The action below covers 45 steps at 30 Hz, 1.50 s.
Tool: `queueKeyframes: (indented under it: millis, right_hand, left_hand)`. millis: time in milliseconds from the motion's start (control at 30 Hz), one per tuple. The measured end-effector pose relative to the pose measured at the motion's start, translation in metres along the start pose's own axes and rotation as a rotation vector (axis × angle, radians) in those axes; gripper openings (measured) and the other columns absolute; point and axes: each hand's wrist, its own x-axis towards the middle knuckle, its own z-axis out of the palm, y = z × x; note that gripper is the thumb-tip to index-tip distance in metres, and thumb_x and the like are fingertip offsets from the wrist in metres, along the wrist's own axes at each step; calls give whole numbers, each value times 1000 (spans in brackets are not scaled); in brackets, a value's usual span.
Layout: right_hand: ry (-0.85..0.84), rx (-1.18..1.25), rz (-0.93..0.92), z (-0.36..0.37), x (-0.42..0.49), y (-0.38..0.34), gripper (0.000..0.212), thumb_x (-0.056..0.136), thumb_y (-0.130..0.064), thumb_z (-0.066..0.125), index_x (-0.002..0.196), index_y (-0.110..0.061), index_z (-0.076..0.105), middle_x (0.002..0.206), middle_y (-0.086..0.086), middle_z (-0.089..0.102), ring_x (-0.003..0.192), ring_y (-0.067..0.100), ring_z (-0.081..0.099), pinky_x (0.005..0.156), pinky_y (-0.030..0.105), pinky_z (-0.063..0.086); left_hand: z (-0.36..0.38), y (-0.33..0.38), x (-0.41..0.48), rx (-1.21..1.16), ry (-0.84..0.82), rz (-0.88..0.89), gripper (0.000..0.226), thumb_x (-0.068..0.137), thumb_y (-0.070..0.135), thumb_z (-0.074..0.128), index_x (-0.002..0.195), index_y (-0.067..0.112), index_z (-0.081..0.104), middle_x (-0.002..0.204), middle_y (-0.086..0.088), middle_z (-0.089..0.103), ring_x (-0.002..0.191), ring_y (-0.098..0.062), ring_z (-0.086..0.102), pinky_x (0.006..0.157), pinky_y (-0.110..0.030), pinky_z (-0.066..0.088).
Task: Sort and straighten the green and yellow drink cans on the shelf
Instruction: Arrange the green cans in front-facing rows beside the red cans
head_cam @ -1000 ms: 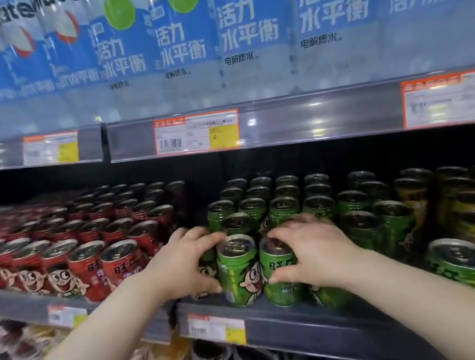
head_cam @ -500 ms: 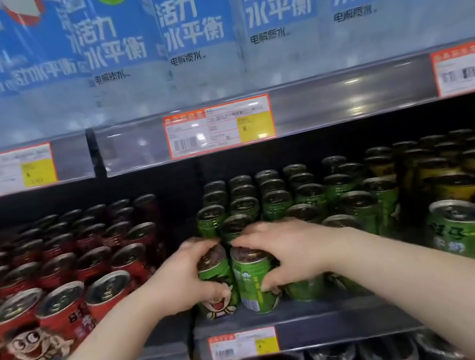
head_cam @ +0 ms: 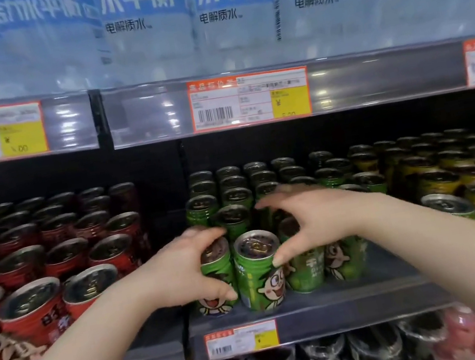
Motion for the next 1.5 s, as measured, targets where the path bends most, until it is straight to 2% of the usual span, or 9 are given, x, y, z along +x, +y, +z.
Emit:
queueKeyframes:
  millis: [100,233,400,600,733,900,1067,1333,1500]
  right_hand:
    - [-74,-155,57,-4,-7,14,99,63,-74,62,145,-34,23,152,-6,28,136,18,33,105,30,34]
    - [-81,-200,-15,3,-11,16,92,69,-61,68,145,-34,24,153,-6,26,135,16,35,104,28,33]
    - [-189,-69,-112,-6,-19,21,85,72,-30,77,140,-41,28,143,-16,34,128,8,37,107,28,34]
    - [-55,-116,-53,-1,-24,21,89,70,-59,69,143,-30,28,144,-8,37,128,12,40,100,24,36]
    - [-112,-22,-107,-3,-21,22,80,72,-46,73,141,-32,33,139,-12,39,125,7,38,98,18,33]
    - [-26,94,20,-22,-37,43,73,73,-57,67,136,-36,38,137,-13,42,125,8,43,98,20,37]
    - [-60,-155,182,-4,-43,62,87,68,-70,61,140,-32,31,144,-6,41,127,18,45,100,31,42]
    - [-201,87,70,-7,-57,69,80,71,-31,78,135,-43,30,135,-18,37,118,3,39,102,24,38]
    - [-146,118,86,1,-57,69,90,70,-30,79,140,-42,23,144,-14,31,127,8,37,107,29,38]
  left_hand:
    - [2,24,4,172,99,19,114,49,80,62,145,37,19,148,5,28,137,-18,25,114,-34,23]
    - [13,44,15,248,67,103,93,68,73,56,145,40,15,147,10,32,134,-14,30,110,-35,24]
    - [21,40,19,300,39,93,88,71,73,51,145,41,14,146,14,33,134,-10,31,106,-36,22]
    - [20,41,17,286,41,77,89,70,73,52,144,43,14,146,15,32,135,-8,29,109,-35,19]
    - [21,44,16,300,61,56,86,72,74,47,144,42,13,146,15,32,134,-8,29,109,-34,19]
    - [20,45,15,301,27,38,101,52,88,26,143,44,12,146,16,33,133,-7,31,107,-33,21]
    - [16,62,18,280,51,-4,94,64,79,52,143,40,18,146,10,30,134,-14,29,109,-35,21]
    - [34,89,37,341,-3,91,91,75,75,41,148,32,8,149,5,31,135,-18,29,111,-38,26]
    - [39,89,36,373,70,96,86,77,74,39,147,32,11,144,8,39,131,-17,33,107,-36,27]
